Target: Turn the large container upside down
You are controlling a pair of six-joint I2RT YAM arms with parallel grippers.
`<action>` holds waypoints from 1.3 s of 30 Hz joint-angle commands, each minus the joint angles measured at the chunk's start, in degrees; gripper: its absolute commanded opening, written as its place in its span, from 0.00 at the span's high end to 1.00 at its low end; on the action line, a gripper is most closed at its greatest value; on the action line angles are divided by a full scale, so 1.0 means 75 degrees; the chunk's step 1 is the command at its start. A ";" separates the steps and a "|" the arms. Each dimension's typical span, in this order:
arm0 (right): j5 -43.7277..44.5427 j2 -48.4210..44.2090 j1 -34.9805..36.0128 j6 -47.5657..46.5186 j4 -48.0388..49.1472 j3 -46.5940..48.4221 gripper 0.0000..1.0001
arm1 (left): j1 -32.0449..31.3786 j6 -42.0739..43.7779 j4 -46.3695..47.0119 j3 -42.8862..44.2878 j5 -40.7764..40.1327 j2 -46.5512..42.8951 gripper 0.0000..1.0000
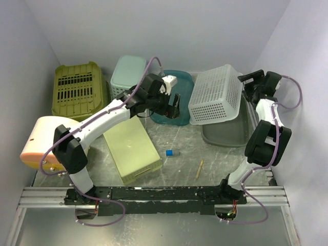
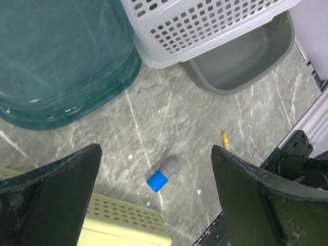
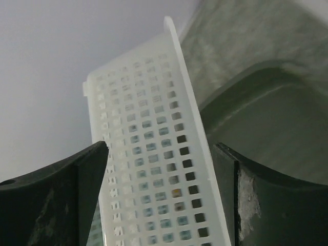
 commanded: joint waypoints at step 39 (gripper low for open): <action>0.4965 -0.2673 0.6152 -0.3342 -0.4839 -0.2114 0.16 | -0.0461 -0.1534 0.1587 -0.4001 -0.2112 -0.2786 0.00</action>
